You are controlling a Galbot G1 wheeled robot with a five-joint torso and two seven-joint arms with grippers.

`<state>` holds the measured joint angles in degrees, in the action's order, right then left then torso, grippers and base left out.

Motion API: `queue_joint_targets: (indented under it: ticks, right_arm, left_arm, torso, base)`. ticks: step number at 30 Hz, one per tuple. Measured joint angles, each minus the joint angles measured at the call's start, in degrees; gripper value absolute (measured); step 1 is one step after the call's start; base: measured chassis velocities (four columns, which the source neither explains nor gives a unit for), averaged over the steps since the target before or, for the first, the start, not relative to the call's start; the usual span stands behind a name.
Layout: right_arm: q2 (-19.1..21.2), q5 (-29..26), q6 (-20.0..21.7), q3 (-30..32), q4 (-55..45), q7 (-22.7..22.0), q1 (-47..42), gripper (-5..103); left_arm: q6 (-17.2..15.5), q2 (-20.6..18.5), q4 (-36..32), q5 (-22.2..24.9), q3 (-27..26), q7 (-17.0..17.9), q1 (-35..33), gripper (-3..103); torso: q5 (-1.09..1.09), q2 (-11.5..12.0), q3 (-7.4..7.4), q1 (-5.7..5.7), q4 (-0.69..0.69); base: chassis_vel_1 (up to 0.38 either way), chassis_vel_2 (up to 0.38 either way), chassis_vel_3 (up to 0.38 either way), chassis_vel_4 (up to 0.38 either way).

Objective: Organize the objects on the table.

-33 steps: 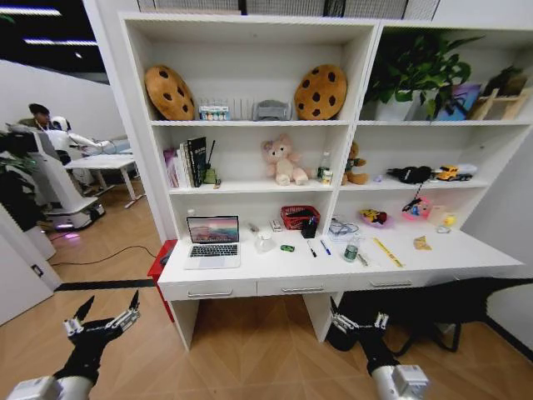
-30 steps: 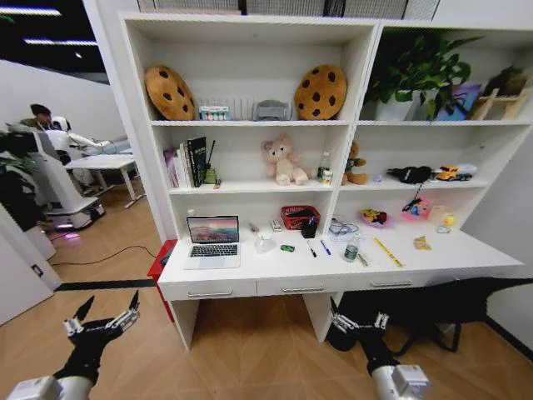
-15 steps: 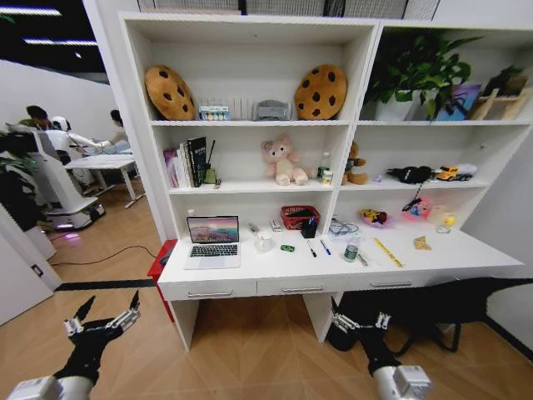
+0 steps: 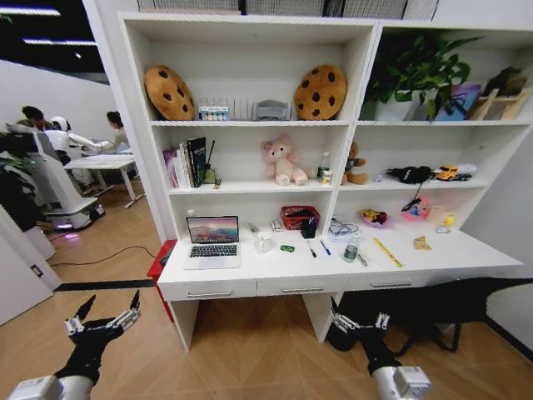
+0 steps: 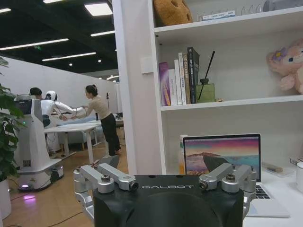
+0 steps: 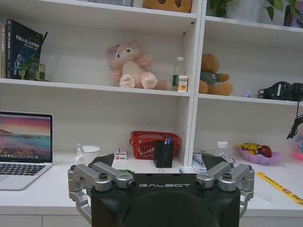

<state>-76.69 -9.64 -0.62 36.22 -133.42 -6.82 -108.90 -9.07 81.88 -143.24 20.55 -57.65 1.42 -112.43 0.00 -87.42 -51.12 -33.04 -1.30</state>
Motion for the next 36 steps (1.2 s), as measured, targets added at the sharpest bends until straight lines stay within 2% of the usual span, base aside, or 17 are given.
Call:
queue_joint_targets:
  ticks: [8, 9, 10, 15, 17, 21, 23, 24, 26, 28, 32, 36]
  right_arm:
    - [0.12, 0.00, -0.03, -0.03, 0.00, 0.09, -0.07, 100]
    - [0.16, 0.02, -0.03, -0.04, 0.04, 0.10, -0.01, 100]
    - [0.16, 0.16, -0.03, -0.05, 0.14, 0.08, 0.04, 100]
    - [0.10, 0.43, -0.04, -0.13, 0.35, -0.10, 0.12, 100]
    - [0.08, 0.45, -0.89, -0.20, 0.58, -0.17, 0.30, 100]
    - [0.02, 0.15, -2.58, -0.22, 1.22, -0.13, 0.98, 100]
    - [0.16, -0.19, -3.33, -0.05, 1.44, -0.05, 1.52, 100]
    - [0.25, -0.23, -3.63, 0.03, 1.44, 0.05, 1.56, 100]
    - [0.35, -0.24, -4.09, 0.06, 1.44, 0.49, 1.56, 100]
    - [0.37, -0.36, -4.83, 0.07, 1.50, 1.08, 1.52, 100]
    - [0.46, -0.69, -5.73, 0.41, 1.86, 2.24, 1.80, 100]
    - [0.59, -0.87, -5.88, 0.72, 2.42, 2.76, 2.02, 100]
  left_arm:
    - [0.08, 0.08, 0.00, -0.39, 0.21, -0.06, -0.09, 100]
    - [0.12, 0.12, 0.00, -0.43, 0.23, -0.06, -0.11, 100]
    - [0.20, 0.13, 0.01, -0.53, 0.26, -0.06, -0.10, 100]
    - [0.41, 0.15, 0.21, -0.70, 0.25, -0.06, -0.07, 100]
    - [0.44, 0.13, 0.22, -0.69, 0.12, -0.06, -0.06, 100]
    - [0.69, 0.07, 0.59, -0.76, 0.01, -0.06, -0.02, 100]
    - [0.88, 0.03, 0.79, -0.82, -0.06, -0.07, -0.06, 99]
    - [0.95, -0.04, 0.90, -0.83, -0.09, -0.09, -0.06, 99]
    - [1.17, -0.10, 1.09, -0.99, -0.16, -0.08, -0.03, 99]
    - [1.47, -0.15, 1.37, -1.30, -0.22, -0.13, -0.01, 99]
    - [1.93, -0.37, 2.16, -1.72, -0.33, 0.04, 0.02, 100]
    - [1.91, -2.04, 2.66, -1.93, -0.41, 0.45, 0.34, 100]
  torso:
    - [-0.02, 0.00, 0.00, 0.00, -0.01]
    - [0.05, 0.01, -0.02, -0.02, 0.02]
    - [-0.02, 0.01, -0.01, -0.03, 0.00]
    - [-0.02, 0.01, -0.01, -0.02, -0.01]
    - [0.04, 0.01, -0.01, -0.02, 0.00]
    - [-0.02, 0.00, 0.00, -0.01, -0.01]
    - [0.05, 0.03, -0.02, -0.05, 0.00]
    - [-0.02, 0.02, -0.02, -0.05, 0.00]
    - [-0.02, 0.03, -0.02, -0.07, 0.00]
    - [-0.01, 0.05, -0.03, -0.11, -0.02]
    - [-0.01, 0.04, -0.02, -0.07, 0.02]
    - [0.01, 0.00, 0.01, 0.04, 0.00]
  base:
    - [-0.159, 0.153, 0.169, -0.152]
    - [-0.195, 0.235, 0.221, -0.257]
    - [-0.214, 0.235, 0.283, -0.233]
    - [-0.258, 0.248, 0.268, -0.257]
    - [-0.273, 0.288, 0.300, -0.324]
    - [-0.311, 0.333, 0.326, -0.321]
    - [-0.319, 0.325, 0.329, -0.373]
    - [-0.304, 0.327, 0.299, -0.264]
    - [-0.273, 0.278, 0.299, -0.264]
    - [-0.241, 0.186, 0.111, -0.193]
    - [-0.080, 0.127, 0.028, -0.017]
    - [0.037, -0.047, -0.020, 0.026]
